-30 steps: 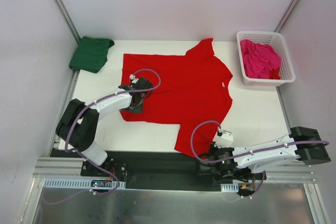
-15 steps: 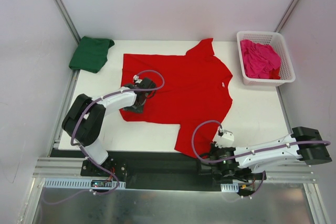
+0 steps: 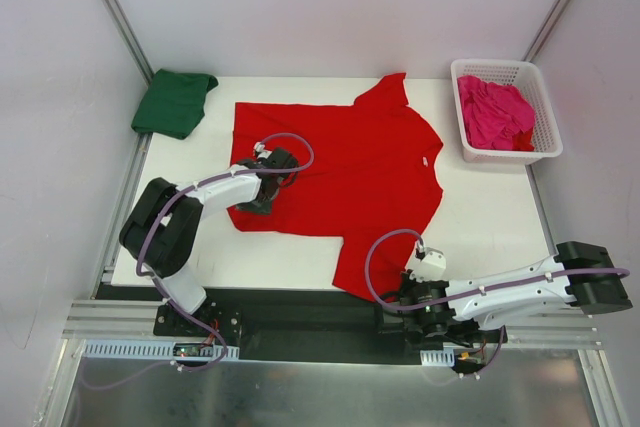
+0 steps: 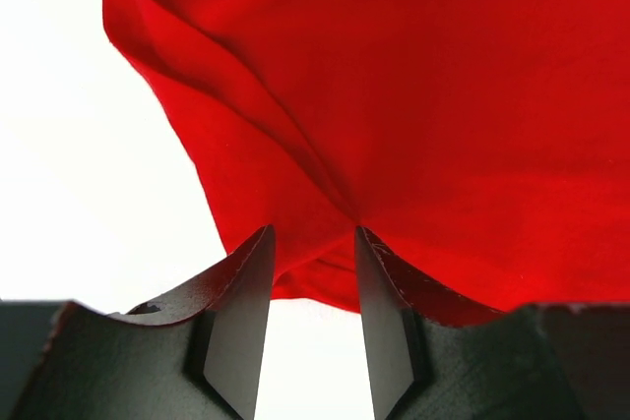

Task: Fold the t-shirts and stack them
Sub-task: Grap the side of the flattened tshirt closest away from the robot with both arms

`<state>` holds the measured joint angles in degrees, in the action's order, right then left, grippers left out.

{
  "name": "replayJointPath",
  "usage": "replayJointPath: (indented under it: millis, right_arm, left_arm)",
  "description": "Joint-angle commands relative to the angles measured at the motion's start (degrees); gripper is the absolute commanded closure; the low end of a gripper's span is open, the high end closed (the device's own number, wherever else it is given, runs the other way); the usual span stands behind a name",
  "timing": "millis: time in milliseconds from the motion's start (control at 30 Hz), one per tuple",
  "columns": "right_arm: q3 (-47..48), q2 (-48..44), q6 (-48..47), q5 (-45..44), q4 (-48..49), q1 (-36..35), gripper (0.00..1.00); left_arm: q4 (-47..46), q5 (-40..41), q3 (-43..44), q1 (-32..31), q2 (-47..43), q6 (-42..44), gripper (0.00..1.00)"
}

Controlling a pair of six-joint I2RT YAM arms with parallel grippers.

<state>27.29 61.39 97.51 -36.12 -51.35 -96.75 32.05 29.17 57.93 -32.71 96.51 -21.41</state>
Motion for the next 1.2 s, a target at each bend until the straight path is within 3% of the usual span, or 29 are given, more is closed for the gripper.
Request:
replayJointPath:
  millis: [0, 300, 400, 433, 567, 900, 967, 1000, 1167]
  right_arm:
    - [0.13, -0.83, 1.89, -1.76, -2.70, -0.28, 0.98]
    - [0.31, -0.74, 1.89, -2.03, -2.61, -0.28, 0.98]
    - [0.31, -0.74, 1.89, -1.94, -2.61, -0.28, 0.98]
    - [0.22, -0.65, 1.89, -1.94, -2.61, -0.28, 0.98]
    - [0.22, -0.39, 1.98, -1.85, -2.70, -0.28, 0.98]
    - [0.83, 0.58, 1.54, -1.85, -2.44, -0.37, 0.98]
    - [0.92, 0.75, 1.45, -1.85, -2.44, -0.28, 0.98]
    - [0.92, 0.84, 1.36, -1.68, -2.44, -0.28, 0.98]
    - [0.92, 1.10, 1.36, -1.67, -2.17, -0.28, 0.98]
  left_arm:
    - [1.26, 1.51, 1.75, -0.60, 0.61, 1.02, 0.63]
    - [2.31, 0.54, 2.27, -0.78, 1.31, 1.63, 0.64]
    - [2.49, 0.63, 2.54, -0.78, 1.66, 1.63, 0.74]
    - [2.75, 0.63, 2.54, -0.86, 1.75, 1.46, 0.83]
    - [2.84, 0.89, 2.71, -0.87, 1.93, 1.46, 1.00]
    - [3.10, 1.59, 2.36, -1.04, 1.49, 1.11, 0.99]
    - [3.19, 1.51, 2.27, -1.13, 1.14, 0.93, 0.88]
    - [3.19, 1.42, 2.19, -1.13, 0.96, 0.84, 0.75]
    - [3.19, 1.86, 2.01, -1.22, 0.61, 0.75, 0.66]
